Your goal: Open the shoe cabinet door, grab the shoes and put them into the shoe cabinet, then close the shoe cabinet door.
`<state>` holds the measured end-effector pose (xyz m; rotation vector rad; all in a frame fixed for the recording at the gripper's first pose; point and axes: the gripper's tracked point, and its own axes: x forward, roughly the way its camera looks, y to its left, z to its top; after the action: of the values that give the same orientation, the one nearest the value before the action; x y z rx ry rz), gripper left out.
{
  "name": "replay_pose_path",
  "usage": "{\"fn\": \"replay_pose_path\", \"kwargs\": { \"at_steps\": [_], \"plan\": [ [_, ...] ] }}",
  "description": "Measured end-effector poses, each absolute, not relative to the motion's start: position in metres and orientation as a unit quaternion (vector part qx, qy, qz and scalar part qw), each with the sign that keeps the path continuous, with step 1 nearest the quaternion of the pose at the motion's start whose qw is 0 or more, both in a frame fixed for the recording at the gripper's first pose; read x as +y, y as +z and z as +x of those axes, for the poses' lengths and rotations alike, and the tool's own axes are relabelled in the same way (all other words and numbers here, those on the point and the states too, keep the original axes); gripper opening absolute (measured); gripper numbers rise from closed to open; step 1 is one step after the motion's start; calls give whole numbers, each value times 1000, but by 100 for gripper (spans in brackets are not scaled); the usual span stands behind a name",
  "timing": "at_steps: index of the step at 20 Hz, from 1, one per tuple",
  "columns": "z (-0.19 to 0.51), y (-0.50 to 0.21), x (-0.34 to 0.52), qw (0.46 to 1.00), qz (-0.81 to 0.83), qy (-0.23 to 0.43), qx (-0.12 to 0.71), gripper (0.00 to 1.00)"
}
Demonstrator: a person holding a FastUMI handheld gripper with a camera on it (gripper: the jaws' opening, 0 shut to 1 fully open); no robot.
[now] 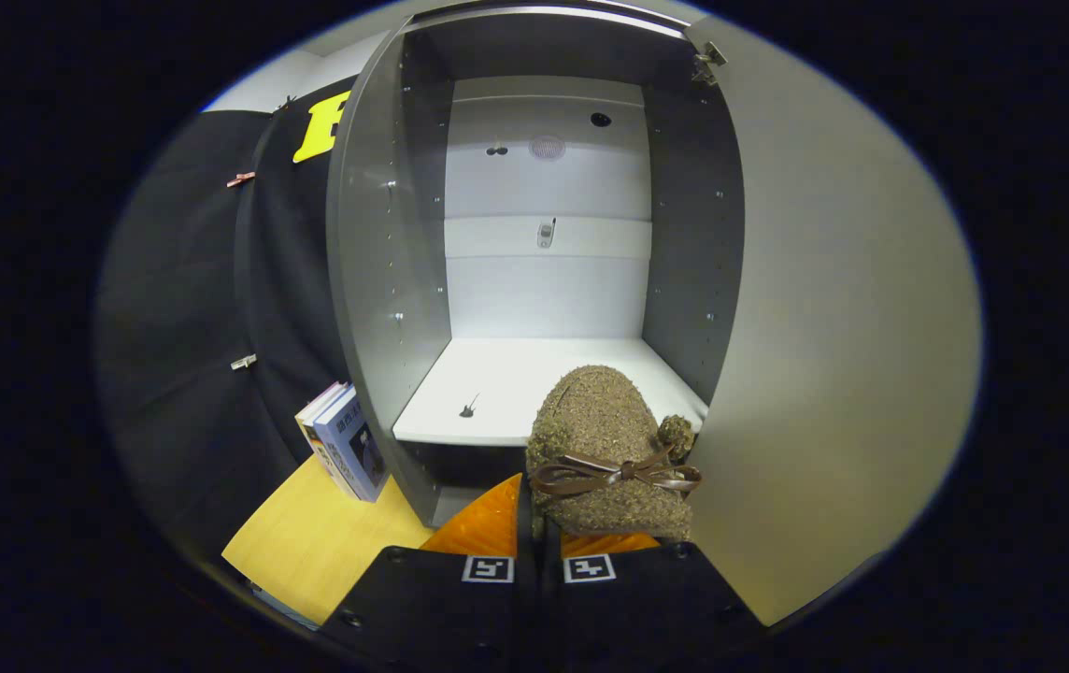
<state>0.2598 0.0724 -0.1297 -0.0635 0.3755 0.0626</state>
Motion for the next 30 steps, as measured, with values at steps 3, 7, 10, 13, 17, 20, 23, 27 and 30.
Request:
{"fn": "replay_pose_path", "kwargs": {
  "at_steps": [3,7,10,13,17,20,23,27,30],
  "plan": [
    [289,-111,73,983,-33,34,179,5],
    [333,-94,75,983,-22,30,178,5],
    [366,-89,75,983,-19,21,183,5],
    [402,-91,80,980,-19,21,195,4],
    [456,-96,83,980,-23,21,198,4],
    [494,-113,82,977,-16,21,212,5],
    [524,-134,74,974,-7,10,226,4],
    [544,-161,71,969,-16,7,248,4],
    [546,-176,78,965,-30,15,261,5]
  ]
}}
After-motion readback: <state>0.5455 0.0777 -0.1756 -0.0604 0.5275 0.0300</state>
